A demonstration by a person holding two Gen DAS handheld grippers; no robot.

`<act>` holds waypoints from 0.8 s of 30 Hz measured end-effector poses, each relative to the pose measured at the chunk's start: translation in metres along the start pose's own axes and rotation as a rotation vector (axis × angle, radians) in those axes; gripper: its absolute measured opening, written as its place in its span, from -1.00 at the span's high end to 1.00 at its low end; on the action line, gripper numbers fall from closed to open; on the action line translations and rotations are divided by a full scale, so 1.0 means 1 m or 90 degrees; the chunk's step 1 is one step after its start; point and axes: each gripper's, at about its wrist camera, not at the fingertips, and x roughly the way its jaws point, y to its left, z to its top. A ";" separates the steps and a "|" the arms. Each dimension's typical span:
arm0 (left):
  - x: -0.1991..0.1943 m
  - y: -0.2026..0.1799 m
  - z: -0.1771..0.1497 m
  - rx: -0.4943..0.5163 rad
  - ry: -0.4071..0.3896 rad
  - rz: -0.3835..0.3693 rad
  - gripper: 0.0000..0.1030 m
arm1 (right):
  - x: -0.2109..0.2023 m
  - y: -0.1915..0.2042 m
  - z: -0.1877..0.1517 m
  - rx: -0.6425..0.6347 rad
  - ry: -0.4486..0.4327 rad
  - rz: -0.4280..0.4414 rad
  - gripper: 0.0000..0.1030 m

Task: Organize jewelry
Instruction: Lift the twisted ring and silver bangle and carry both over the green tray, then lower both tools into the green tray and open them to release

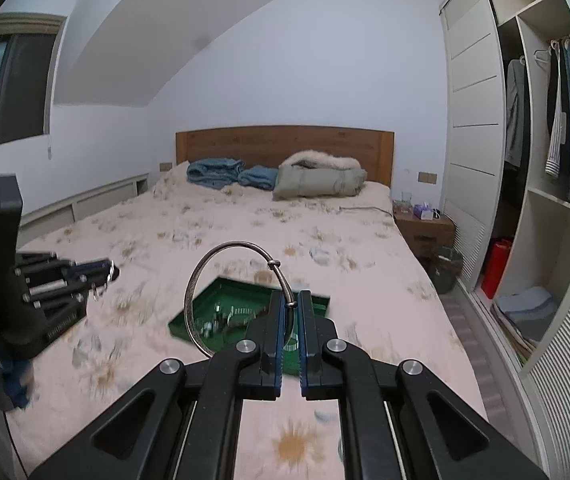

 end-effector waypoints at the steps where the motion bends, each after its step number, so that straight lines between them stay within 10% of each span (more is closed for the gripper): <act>1: 0.007 0.003 0.003 -0.003 0.001 0.002 0.90 | 0.009 -0.001 0.005 0.002 -0.003 -0.001 0.88; 12: 0.152 0.046 -0.018 -0.086 0.120 0.014 0.90 | 0.158 -0.007 -0.024 0.051 0.079 0.023 0.87; 24: 0.261 0.009 -0.074 -0.081 0.227 -0.048 0.90 | 0.286 0.005 -0.099 0.069 0.224 0.050 0.87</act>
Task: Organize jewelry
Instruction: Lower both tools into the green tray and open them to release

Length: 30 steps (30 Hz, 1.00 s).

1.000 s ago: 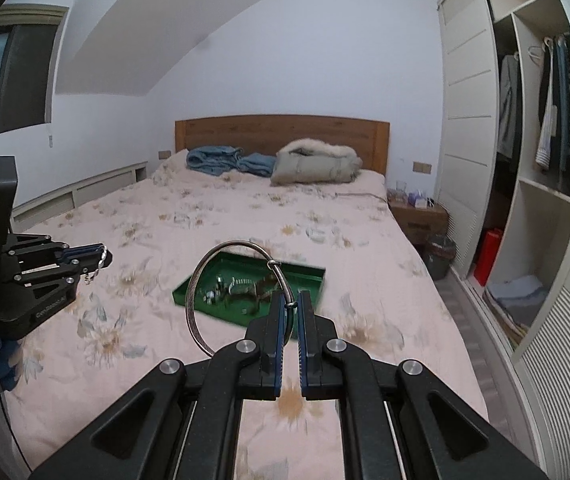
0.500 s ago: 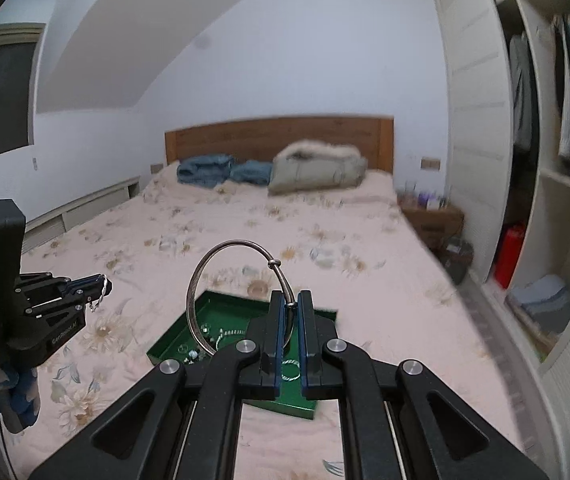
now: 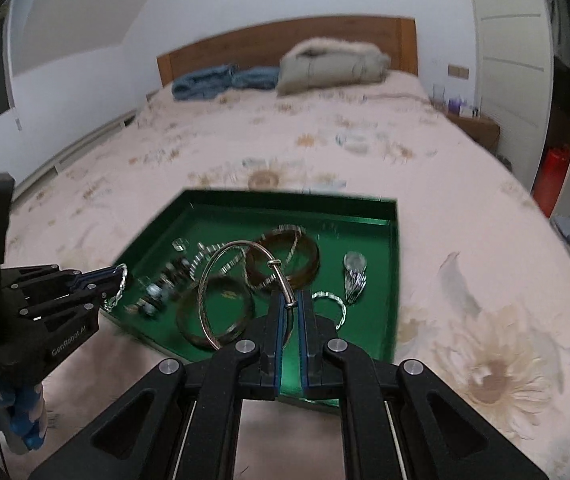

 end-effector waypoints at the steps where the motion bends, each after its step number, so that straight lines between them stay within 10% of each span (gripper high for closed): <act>1: 0.008 -0.004 0.000 -0.001 0.007 -0.007 0.90 | 0.007 -0.002 -0.002 0.003 0.011 -0.001 0.87; 18: 0.055 0.011 0.002 -0.057 0.036 -0.004 0.85 | 0.050 -0.022 -0.004 0.009 0.068 -0.077 0.82; 22: 0.052 0.018 0.001 -0.073 0.040 -0.019 0.81 | 0.040 -0.023 -0.002 0.014 0.058 -0.081 0.10; 30: -0.003 0.023 -0.006 -0.097 -0.012 -0.007 0.50 | -0.017 -0.008 -0.002 0.014 0.007 -0.079 -0.03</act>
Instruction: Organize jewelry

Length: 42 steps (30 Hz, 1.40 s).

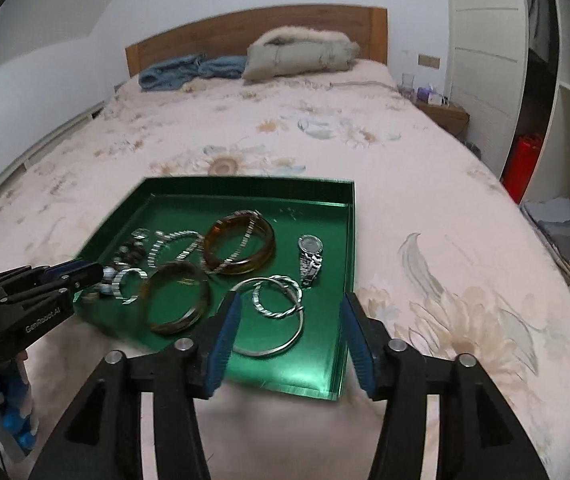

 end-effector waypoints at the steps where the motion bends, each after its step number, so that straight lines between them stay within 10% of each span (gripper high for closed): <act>1: -0.012 0.000 -0.002 -0.003 -0.011 0.002 0.40 | -0.009 0.003 -0.002 -0.003 -0.007 0.000 -0.05; 23: -0.256 -0.011 -0.091 -0.003 -0.204 0.052 -0.23 | -0.228 0.062 -0.089 -0.071 -0.129 0.012 -0.64; 42: -0.325 0.003 -0.139 -0.020 -0.243 0.089 -0.30 | -0.294 0.078 -0.116 -0.081 -0.178 -0.010 -0.99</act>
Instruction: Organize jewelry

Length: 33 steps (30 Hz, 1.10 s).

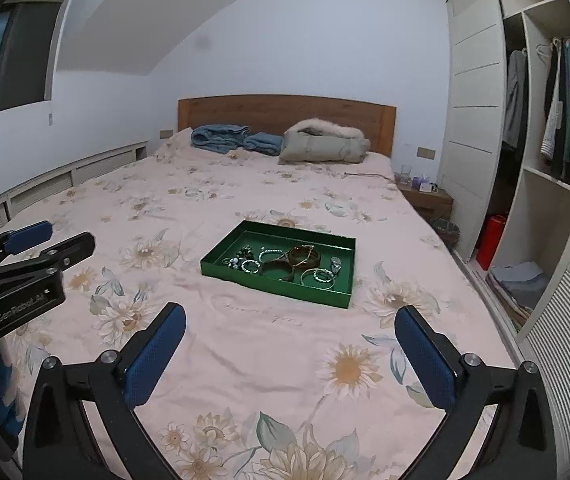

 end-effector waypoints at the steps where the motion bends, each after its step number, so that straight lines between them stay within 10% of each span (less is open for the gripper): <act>1: -0.002 0.001 0.000 0.000 -0.001 0.001 -0.30 | -0.002 0.000 0.000 0.002 -0.004 -0.004 -0.99; 33: -0.021 0.013 -0.013 0.002 0.018 0.004 -0.30 | -0.006 0.000 -0.014 0.003 0.019 -0.022 -0.99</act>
